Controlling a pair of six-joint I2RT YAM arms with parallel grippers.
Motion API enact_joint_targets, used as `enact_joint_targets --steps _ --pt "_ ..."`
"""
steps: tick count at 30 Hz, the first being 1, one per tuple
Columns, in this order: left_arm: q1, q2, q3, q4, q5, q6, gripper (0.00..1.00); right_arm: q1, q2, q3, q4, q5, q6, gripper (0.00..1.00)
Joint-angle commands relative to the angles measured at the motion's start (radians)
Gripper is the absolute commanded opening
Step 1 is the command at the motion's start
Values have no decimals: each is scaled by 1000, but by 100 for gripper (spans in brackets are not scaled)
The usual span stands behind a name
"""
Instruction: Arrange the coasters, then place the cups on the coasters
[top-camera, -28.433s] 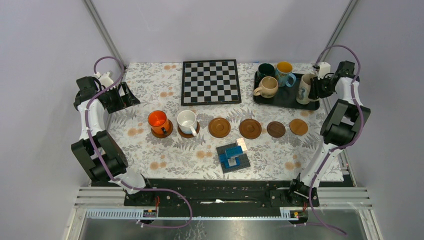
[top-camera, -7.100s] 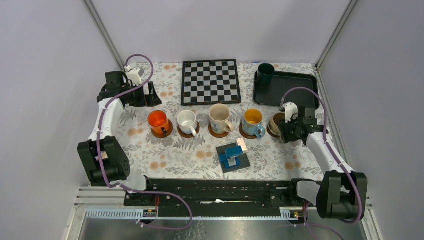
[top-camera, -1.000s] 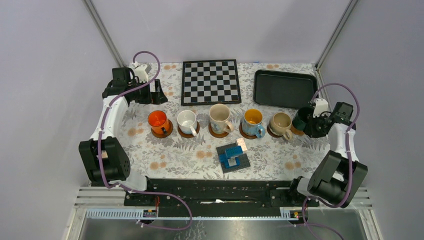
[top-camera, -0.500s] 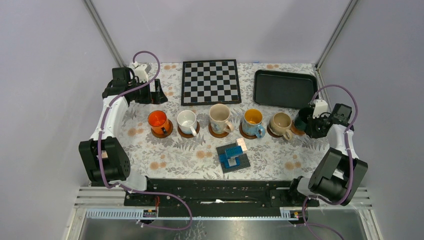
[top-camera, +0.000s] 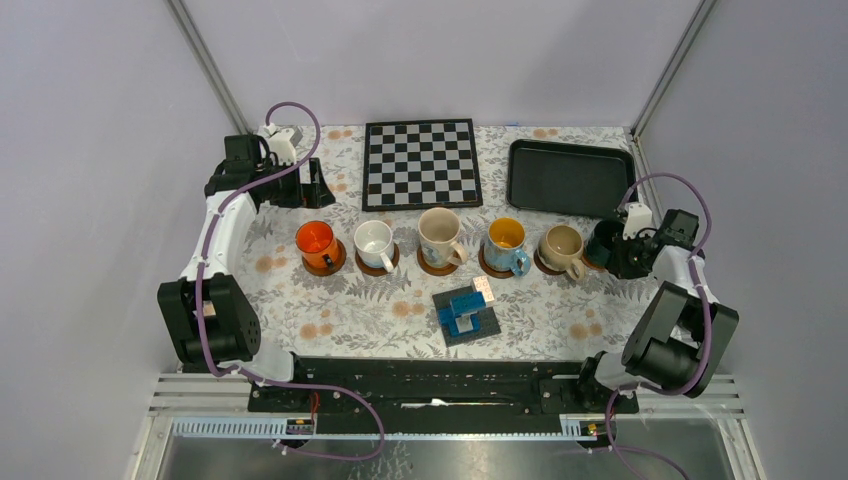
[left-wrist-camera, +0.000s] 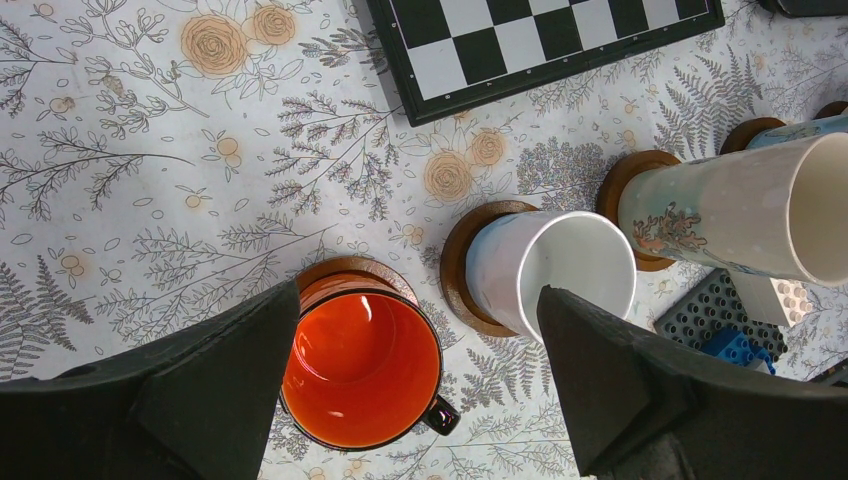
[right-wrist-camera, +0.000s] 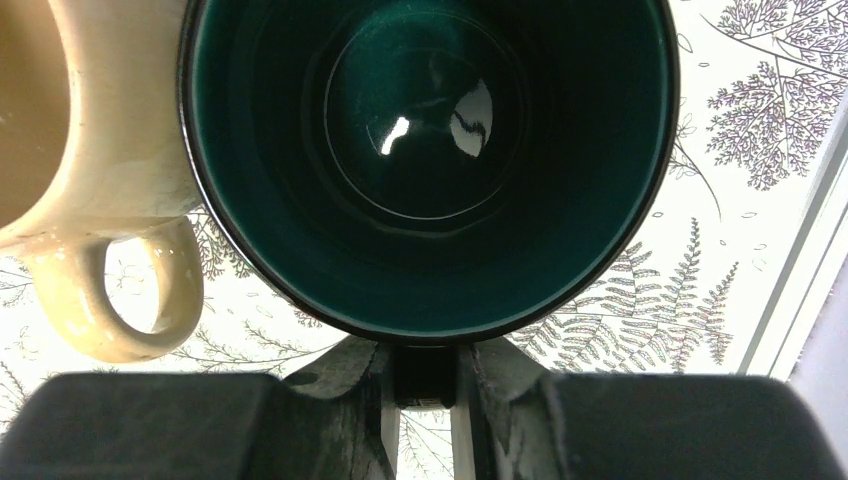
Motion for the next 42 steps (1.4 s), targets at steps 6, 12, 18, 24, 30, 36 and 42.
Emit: enact_joint_targets --steps 6,12,18,24,30,36,42 --pt "-4 -21 16 37 -9 -2 99 -2 23 0 100 -44 16 4" --pt "-6 -15 21 37 0 -4 99 -2 25 -20 98 -57 9 7" --pt "-12 -12 26 37 -2 -8 99 -3 24 -36 112 -49 2 13" --pt "-13 -10 26 37 -4 -9 99 -3 26 -35 110 -51 -3 18" --pt "-16 -13 23 33 -11 -4 99 -2 17 -47 97 -45 -24 23" --pt "-16 -9 28 33 -13 -1 99 -2 4 -55 83 -27 -37 32" --pt "-15 -10 22 33 -11 -1 99 -3 -22 -68 69 -6 -53 40"
